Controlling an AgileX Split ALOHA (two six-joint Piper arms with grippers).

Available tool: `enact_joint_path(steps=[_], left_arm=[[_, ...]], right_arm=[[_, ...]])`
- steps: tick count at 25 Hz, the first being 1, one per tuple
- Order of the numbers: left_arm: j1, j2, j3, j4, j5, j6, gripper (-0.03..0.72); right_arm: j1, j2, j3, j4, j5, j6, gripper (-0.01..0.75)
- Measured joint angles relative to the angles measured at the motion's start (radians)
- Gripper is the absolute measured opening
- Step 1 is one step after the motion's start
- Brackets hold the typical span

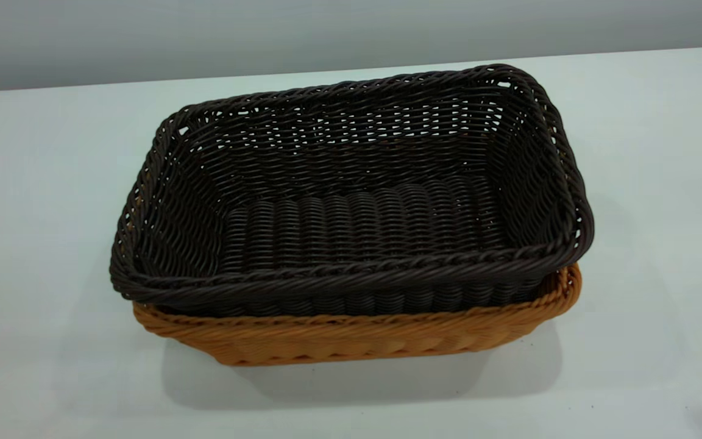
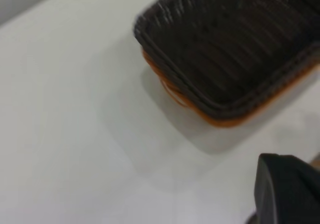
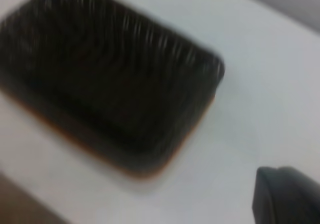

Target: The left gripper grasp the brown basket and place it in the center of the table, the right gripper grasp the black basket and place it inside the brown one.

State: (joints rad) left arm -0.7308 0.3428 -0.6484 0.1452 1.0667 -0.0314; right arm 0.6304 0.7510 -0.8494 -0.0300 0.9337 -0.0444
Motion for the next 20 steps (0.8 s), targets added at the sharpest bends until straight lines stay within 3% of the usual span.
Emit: enact_joint_path(steps=[9,13,16,20], left_arm=[[0.000,-0.119,0.060,-0.014,0.098,0.001,-0.001],[0.000,-0.131,0.064,-0.015,0.094,0.001,-0.001],[0.000,-0.131,0.064,-0.017,0.096,0.001,-0.001],[0.000,-0.131,0.081,-0.041,0.087,0.001,-0.001]], right_arm=[[-0.001,-0.420,0.327,0.017,0.063,0.054,0.000],[-0.001,-0.576,0.338,0.018,0.090,0.054,0.000],[-0.002,-0.654,0.346,0.021,0.173,0.056,0.000],[-0.002,-0.695,0.346,0.009,0.155,0.077,0.000]])
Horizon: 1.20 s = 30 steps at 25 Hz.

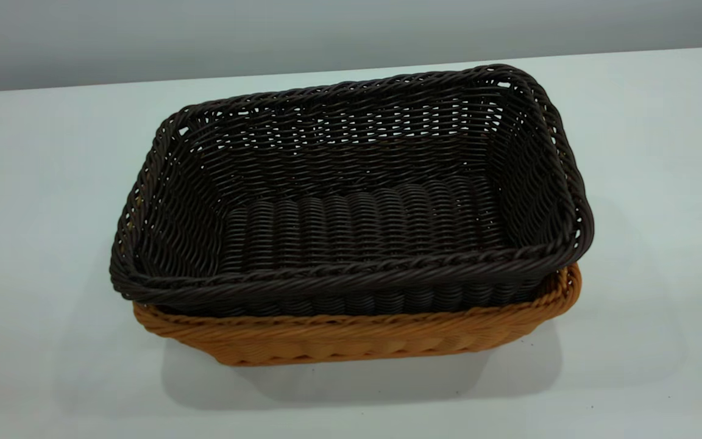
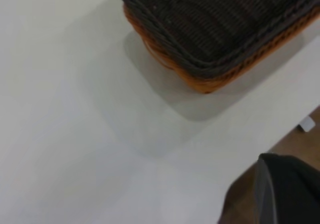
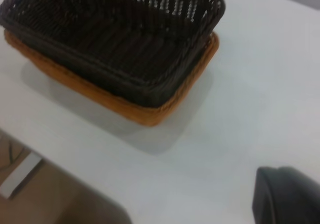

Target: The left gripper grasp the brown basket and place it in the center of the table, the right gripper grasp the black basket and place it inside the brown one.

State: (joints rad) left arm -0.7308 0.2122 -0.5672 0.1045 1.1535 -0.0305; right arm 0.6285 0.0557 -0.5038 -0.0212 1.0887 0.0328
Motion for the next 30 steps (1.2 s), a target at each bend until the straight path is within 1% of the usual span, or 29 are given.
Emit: enact_joint_path(steps=[3,7,23,27,30], left_arm=[[0.000,0.000,0.048,-0.004,-0.030,0.000,-0.001],[0.000,0.000,0.121,-0.050,-0.076,0.000,-0.001],[0.000,0.000,0.121,-0.047,-0.083,-0.001,-0.001],[0.000,0.000,0.121,-0.047,-0.082,-0.001,-0.001],[0.000,0.000,0.121,-0.047,-0.082,-0.001,-0.001]], right_arm=[[0.000,0.000,0.000,0.014,0.001,0.020,0.000],[0.000,0.000,0.000,0.013,0.001,0.020,0.000],[-0.004,0.001,0.000,0.013,0.001,0.017,0.000],[-0.064,0.002,0.000,0.012,0.001,0.017,0.000],[-0.147,0.002,0.000,0.012,0.001,0.017,0.000]])
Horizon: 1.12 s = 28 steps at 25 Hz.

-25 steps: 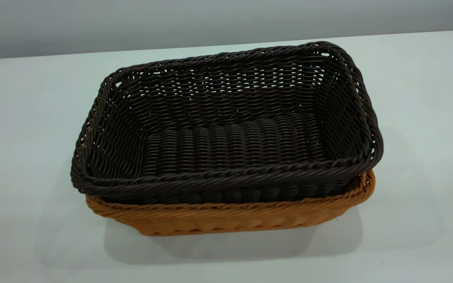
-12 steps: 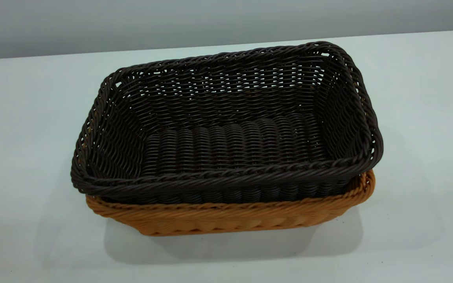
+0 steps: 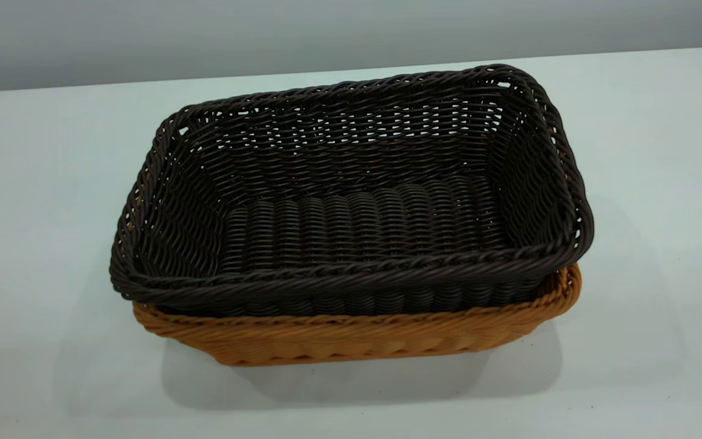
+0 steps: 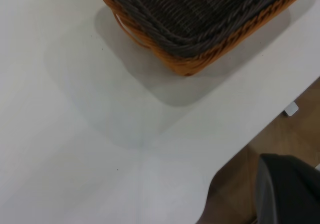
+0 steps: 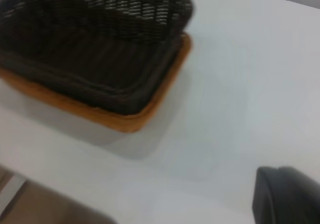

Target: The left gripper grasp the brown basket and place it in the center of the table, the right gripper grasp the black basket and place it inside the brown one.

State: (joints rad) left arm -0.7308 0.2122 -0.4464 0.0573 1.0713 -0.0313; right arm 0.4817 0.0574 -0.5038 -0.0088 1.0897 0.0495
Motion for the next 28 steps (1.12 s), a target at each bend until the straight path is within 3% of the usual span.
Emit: enact_joint_path(steps=[10,14,21,28], left_arm=[[0.000,0.000,0.000,0.000,0.001,0.000,-0.001],[0.035,0.000,0.000,0.000,0.001,0.001,-0.001],[0.257,0.000,0.000,0.001,0.001,0.001,-0.001],[0.552,0.000,0.000,0.001,0.001,0.001,-0.001]], right_arm=[[-0.399,0.000,0.000,0.000,0.000,0.000,0.000],[-0.517,0.000,0.000,0.000,0.000,0.000,0.000],[-0.614,0.000,0.000,0.000,0.000,0.000,0.000],[-0.613,0.000,0.000,0.000,-0.001,0.000,0.000]])
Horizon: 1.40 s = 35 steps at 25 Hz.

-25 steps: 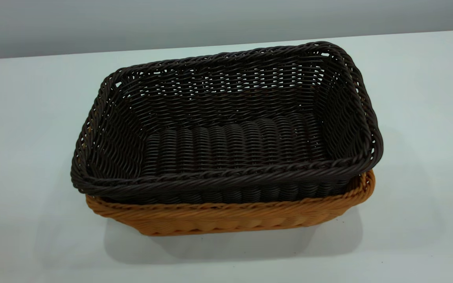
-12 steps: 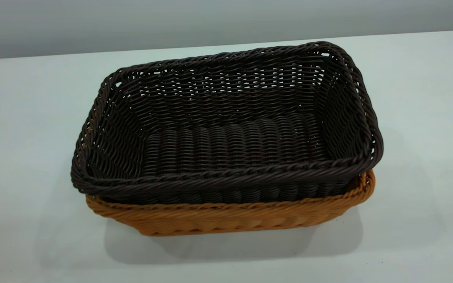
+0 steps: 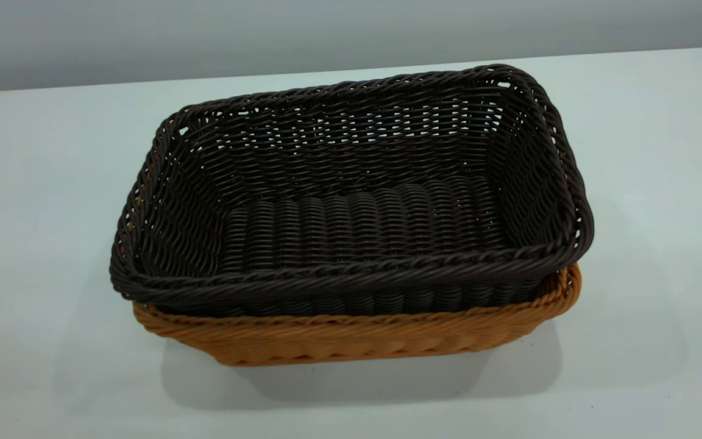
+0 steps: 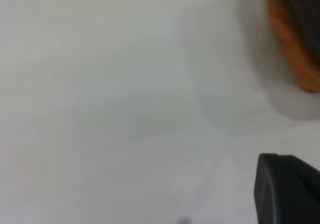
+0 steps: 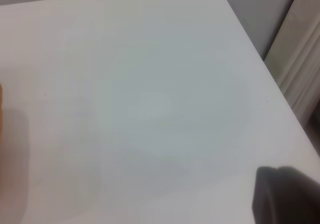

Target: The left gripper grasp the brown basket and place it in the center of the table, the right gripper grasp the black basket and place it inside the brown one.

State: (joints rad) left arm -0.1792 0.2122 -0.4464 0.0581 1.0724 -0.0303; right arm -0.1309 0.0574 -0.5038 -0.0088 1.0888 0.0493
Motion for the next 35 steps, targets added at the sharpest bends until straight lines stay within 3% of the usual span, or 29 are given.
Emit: enact_joint_path(steps=[3,7,18,35], left_arm=[[0.117,0.000,0.000,0.000,0.000,0.000,-0.001],[0.188,-0.013,0.000,0.001,0.000,0.000,-0.001],[0.187,-0.213,-0.001,0.000,0.003,0.000,-0.001],[0.187,-0.212,-0.001,0.002,0.000,0.000,-0.001]], right_arm=[[0.000,0.000,0.000,0.000,0.000,0.000,0.000],[0.000,0.000,0.000,0.000,0.000,0.000,0.000],[0.001,-0.058,-0.003,0.000,0.005,0.000,0.000],[0.001,-0.057,-0.003,0.000,0.005,-0.002,0.000]])
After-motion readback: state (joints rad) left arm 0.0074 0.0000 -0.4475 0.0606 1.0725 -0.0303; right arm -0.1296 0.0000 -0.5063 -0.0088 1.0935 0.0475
